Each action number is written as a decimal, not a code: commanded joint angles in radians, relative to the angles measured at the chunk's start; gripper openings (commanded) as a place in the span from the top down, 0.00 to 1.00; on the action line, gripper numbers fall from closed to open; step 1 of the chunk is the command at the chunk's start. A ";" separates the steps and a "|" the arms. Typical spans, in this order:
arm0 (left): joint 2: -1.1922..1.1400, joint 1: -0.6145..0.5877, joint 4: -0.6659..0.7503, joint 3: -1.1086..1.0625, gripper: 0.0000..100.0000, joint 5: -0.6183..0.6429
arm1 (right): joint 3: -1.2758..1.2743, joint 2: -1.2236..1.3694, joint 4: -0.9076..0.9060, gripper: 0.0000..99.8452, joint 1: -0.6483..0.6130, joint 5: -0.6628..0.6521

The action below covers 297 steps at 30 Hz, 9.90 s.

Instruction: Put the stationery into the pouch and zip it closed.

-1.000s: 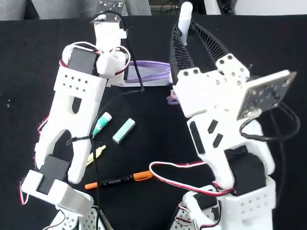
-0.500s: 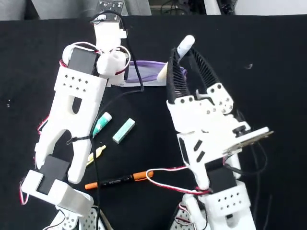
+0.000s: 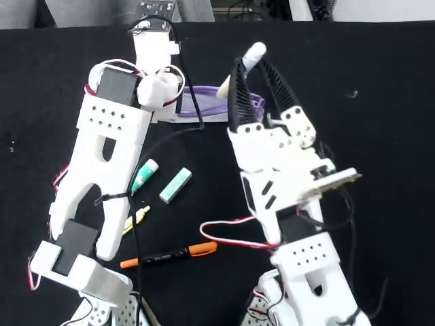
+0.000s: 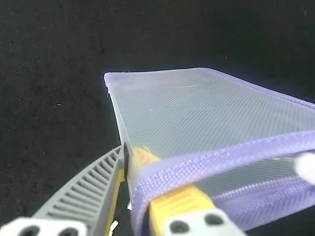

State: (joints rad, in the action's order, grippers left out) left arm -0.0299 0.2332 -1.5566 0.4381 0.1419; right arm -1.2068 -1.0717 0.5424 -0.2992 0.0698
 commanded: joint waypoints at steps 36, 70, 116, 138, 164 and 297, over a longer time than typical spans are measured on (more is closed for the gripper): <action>0.000 -0.242 -0.052 0.171 0.97 0.000 | 0.136 -0.130 -0.367 0.73 0.000 -0.015; -0.014 -0.863 0.054 0.186 0.97 -0.002 | 0.895 0.954 -1.507 0.72 -0.275 0.503; -0.012 -0.834 0.046 0.186 0.97 0.000 | 1.354 1.558 -1.780 0.98 -0.382 0.706; -0.014 -0.834 0.046 0.179 0.97 0.000 | 1.923 2.000 -2.208 0.66 -0.470 0.514; 0.000 -0.707 0.044 0.154 0.97 0.002 | 2.000 1.774 -2.309 0.99 -0.405 0.431; -0.011 -0.839 -0.046 0.344 0.97 -0.002 | 1.018 0.394 -1.392 0.64 -0.305 -0.075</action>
State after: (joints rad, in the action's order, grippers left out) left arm -0.0606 -0.5109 -1.6333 0.6943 0.1435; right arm -0.2447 -0.6437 -0.8232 -0.5938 -0.0054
